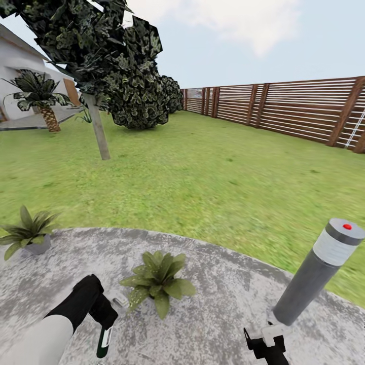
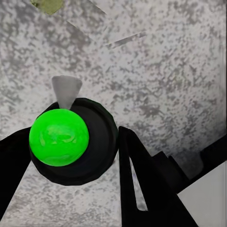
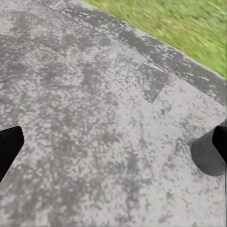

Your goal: Pick up the pesticide atomizer in the garden and spray insectifuge to fully cover both potted plants in the garden.

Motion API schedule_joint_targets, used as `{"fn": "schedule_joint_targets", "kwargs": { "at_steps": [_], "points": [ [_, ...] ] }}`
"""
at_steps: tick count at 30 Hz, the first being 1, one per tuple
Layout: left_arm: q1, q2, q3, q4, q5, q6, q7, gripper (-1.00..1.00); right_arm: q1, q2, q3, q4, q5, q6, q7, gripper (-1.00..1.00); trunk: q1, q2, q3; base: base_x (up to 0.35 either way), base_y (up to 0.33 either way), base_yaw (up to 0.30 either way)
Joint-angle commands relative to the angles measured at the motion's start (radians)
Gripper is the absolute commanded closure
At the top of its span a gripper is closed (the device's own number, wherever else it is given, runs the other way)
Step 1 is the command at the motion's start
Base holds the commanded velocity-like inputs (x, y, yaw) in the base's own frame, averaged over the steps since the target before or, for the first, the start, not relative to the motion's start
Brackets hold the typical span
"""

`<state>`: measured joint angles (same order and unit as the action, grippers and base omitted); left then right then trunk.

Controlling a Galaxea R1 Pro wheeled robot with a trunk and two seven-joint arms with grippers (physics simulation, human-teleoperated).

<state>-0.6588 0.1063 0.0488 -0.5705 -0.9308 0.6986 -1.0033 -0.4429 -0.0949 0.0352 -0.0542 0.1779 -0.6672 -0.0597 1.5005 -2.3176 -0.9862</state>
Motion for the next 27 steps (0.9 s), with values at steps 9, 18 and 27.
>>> {"fn": "schedule_joint_targets", "kwargs": {
  "at_steps": [9, 18, 27],
  "points": [
    [0.000, -0.013, 0.003, -0.002, -0.010, 0.005, -0.008, 1.00, 0.000, 0.000, 0.003, 0.000, 0.008, -0.002, -0.005, -1.00, 0.000, 0.000, -0.001, -0.015, -0.274, 0.010],
    [-0.009, -0.015, 0.001, -0.002, -0.011, 0.013, -0.010, 1.00, 0.000, 0.000, 0.003, 0.000, 0.010, -0.002, -0.003, -1.00, 0.000, 0.000, -0.001, -0.100, -0.213, 0.021],
    [-0.014, -0.061, -0.006, -0.001, -0.022, 0.027, -0.008, 1.00, 0.000, 0.000, 0.003, 0.000, 0.010, -0.002, -0.003, -1.00, 0.000, 0.000, -0.001, -0.007, -0.009, 0.148]
  ]
}}
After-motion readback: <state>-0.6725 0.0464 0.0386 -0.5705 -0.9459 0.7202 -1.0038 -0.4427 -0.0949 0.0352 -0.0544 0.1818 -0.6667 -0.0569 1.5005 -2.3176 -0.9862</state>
